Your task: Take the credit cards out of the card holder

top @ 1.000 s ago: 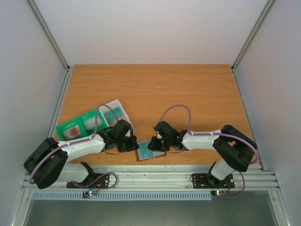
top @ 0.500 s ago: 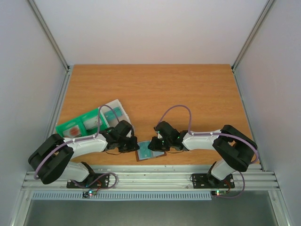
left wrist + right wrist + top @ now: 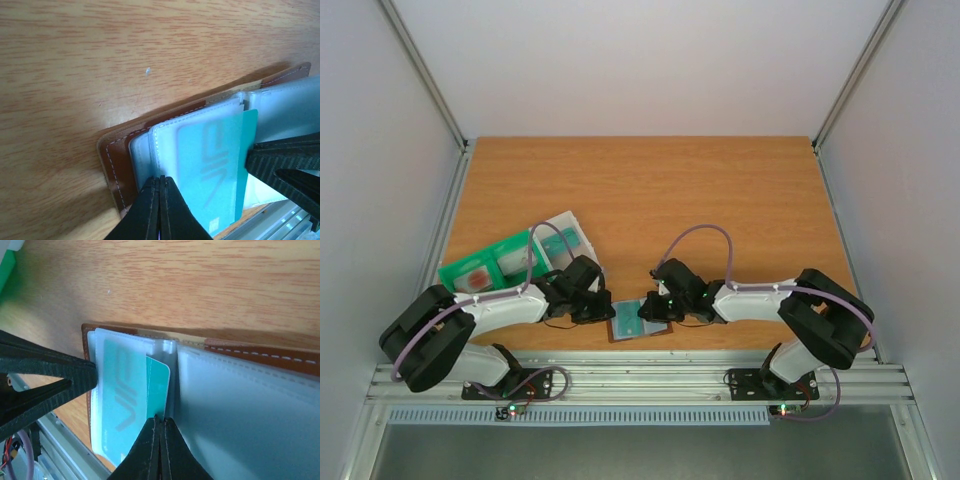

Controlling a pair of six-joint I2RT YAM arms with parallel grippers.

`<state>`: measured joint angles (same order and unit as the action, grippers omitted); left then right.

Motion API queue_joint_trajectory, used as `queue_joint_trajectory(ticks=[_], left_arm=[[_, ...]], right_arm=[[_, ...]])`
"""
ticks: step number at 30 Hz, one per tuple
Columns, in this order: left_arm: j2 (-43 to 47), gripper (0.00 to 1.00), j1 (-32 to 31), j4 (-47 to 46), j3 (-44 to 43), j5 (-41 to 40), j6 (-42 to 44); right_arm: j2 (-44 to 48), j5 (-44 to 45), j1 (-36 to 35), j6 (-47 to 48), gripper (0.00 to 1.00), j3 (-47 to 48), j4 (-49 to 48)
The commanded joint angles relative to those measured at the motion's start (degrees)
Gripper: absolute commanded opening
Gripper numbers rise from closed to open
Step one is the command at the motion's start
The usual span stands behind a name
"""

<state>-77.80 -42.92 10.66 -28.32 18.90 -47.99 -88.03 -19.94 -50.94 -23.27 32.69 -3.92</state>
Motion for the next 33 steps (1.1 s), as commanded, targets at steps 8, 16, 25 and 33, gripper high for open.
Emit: queue_joint_trajectory(ticks=[8,16,25,33], left_arm=[[0.5,0.00,-0.3,2.1,0.3,-2.6,1.2],[0.0,0.00,-0.4,1.4,0.3,-2.4,1.1],[0.1,0.00,-0.3,1.2,0.4,-2.2,0.9],[1.0,0.00,-0.4,-0.1,1.3,-2.8,0.6]], right_arm=[[4.3,1.2,0.4,-0.2,0.01,-2.2,0.2],[1.8,-0.5,0.7,-0.9,0.08,-2.9,-3.8],[-0.3,-0.4,1.0,-2.1,0.16,-4.5,-7.3],[0.2,-0.8,1.4,-2.2,0.09,-5.6,-9.1]])
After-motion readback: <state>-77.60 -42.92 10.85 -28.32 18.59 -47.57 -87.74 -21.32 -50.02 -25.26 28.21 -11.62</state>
